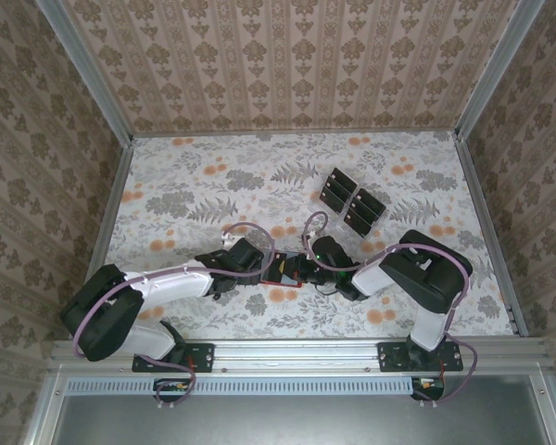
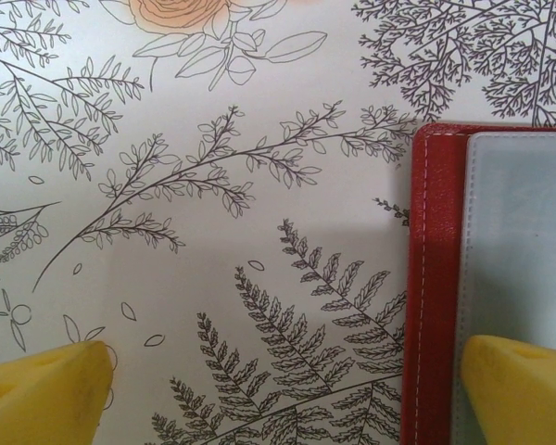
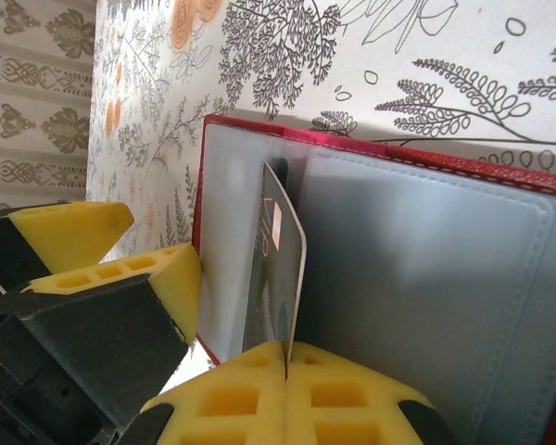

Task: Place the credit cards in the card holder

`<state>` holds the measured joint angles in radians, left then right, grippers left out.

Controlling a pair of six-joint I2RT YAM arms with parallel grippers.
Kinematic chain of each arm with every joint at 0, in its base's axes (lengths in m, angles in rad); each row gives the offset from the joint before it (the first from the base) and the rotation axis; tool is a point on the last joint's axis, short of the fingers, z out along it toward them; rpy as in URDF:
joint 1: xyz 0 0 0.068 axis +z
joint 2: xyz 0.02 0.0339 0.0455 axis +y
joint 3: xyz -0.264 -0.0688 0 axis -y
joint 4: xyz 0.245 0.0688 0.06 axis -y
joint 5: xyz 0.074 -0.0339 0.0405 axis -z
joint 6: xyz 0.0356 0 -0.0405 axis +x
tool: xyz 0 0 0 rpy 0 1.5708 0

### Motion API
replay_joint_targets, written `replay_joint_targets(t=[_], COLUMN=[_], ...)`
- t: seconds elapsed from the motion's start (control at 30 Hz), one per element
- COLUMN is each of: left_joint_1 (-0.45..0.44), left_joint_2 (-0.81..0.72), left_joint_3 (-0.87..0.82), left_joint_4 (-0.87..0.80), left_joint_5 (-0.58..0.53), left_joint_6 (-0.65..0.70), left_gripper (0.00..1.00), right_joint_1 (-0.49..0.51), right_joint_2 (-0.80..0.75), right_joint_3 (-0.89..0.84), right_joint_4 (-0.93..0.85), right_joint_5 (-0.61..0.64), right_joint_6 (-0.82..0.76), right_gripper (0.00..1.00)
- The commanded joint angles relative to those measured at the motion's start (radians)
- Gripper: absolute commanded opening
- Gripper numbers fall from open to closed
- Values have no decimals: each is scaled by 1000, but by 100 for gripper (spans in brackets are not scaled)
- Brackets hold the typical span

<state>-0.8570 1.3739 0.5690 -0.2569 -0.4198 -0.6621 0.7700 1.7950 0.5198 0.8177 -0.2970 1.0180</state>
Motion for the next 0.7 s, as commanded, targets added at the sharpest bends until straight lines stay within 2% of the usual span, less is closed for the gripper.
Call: replay_joint_targets(t=[0.0,0.23,0.67], left_joint_1=[-8,-8,-14], left_joint_2=[5,-3,1], left_joint_3=[12,8,7], left_joint_4=[-52,-50,-27], left_joint_5=[-16,-16,-6], left_joint_6=[-18,-21,-20], left_gripper=[100,100,100], right_joint_1=[3,2,4], right_joint_2=[28,24,75], right_joint_3=[4,-14,108], right_joint_4=[-75,-65,-208], right_joint_5=[-22,-12,-55], right_joint_6=[-11,33,2], right_gripper=[0,0,0])
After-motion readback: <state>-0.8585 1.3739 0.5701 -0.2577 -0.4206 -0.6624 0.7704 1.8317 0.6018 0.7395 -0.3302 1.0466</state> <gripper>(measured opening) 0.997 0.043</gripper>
